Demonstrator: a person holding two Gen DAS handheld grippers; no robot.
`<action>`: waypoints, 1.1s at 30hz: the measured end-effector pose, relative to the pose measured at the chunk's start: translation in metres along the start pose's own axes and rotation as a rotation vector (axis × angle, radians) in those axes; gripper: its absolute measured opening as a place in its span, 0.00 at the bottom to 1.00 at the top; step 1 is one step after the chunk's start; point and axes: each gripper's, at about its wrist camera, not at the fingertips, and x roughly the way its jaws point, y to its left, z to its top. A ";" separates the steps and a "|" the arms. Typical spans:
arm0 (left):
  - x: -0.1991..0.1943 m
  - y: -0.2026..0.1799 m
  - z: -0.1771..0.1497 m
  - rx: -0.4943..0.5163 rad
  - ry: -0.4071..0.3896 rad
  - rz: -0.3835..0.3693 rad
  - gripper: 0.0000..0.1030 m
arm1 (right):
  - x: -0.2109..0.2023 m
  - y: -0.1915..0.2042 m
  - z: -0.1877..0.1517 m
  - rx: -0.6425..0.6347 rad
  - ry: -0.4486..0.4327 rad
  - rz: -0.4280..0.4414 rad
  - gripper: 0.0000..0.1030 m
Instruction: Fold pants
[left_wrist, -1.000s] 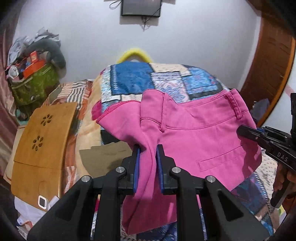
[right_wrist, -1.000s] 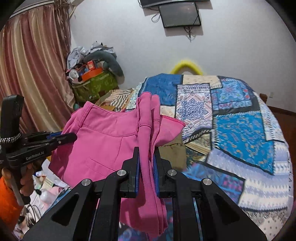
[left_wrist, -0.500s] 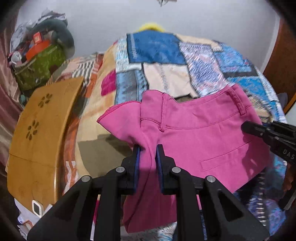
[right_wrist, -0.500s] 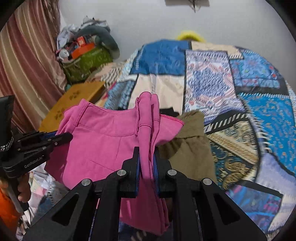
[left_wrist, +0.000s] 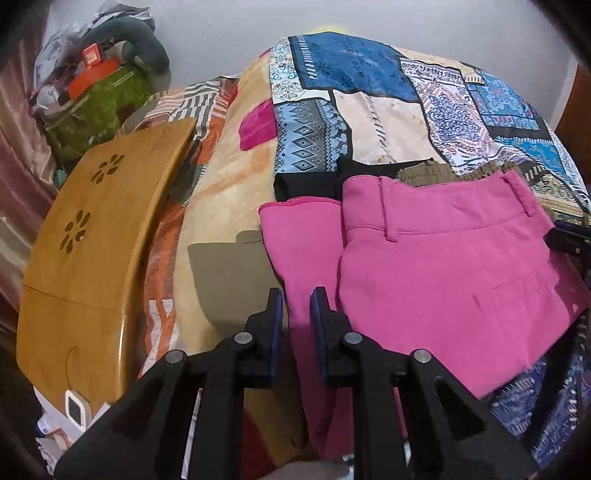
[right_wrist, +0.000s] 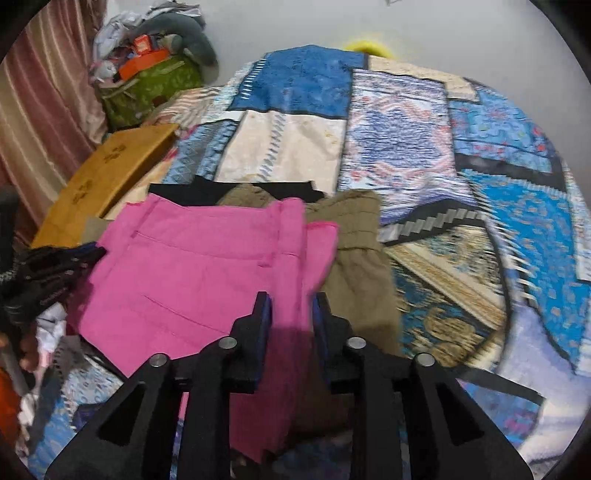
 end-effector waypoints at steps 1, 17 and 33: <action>-0.006 -0.001 0.000 0.000 0.001 -0.007 0.17 | -0.005 -0.001 -0.001 -0.003 0.001 -0.012 0.26; -0.218 -0.042 -0.024 0.070 -0.285 -0.103 0.18 | -0.191 0.053 -0.036 -0.034 -0.353 0.098 0.30; -0.434 -0.062 -0.125 0.048 -0.723 -0.120 0.58 | -0.364 0.111 -0.124 -0.102 -0.788 0.125 0.46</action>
